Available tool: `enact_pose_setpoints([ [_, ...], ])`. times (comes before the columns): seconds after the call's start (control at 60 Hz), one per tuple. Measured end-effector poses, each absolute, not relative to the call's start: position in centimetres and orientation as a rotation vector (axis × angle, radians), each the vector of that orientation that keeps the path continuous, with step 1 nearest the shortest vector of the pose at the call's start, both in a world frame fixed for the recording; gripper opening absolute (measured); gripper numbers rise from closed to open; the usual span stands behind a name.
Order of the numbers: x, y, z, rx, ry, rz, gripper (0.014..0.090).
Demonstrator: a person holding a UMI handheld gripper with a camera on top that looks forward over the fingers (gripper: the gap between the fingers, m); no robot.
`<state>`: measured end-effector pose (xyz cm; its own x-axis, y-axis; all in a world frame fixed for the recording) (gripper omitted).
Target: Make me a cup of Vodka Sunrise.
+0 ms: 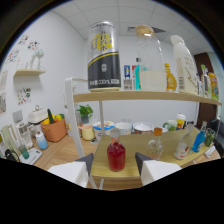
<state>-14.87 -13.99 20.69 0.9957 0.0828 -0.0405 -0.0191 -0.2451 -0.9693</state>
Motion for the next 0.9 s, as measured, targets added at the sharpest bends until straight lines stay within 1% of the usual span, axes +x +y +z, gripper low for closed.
enact_pose_setpoints([
  [0.05, -14.9, -13.1, 20.3, -1.826, -0.053, 0.085, 0.073],
  [0.133, -14.9, -11.6, 19.3, -1.844, -0.049, 0.071, 0.0623],
  [0.267, -14.4, -10.4, 18.7, -1.848, -0.032, 0.03, 0.0365],
  [0.567, -14.7, -11.4, 19.5, -1.824, -0.085, 0.032, 0.0343],
  [0.75, -13.8, -15.3, 21.4, -1.775, -0.11, 0.035, 0.0343],
  [0.9, -10.8, -18.5, 19.8, -1.808, -0.082, 0.018, 0.0343],
])
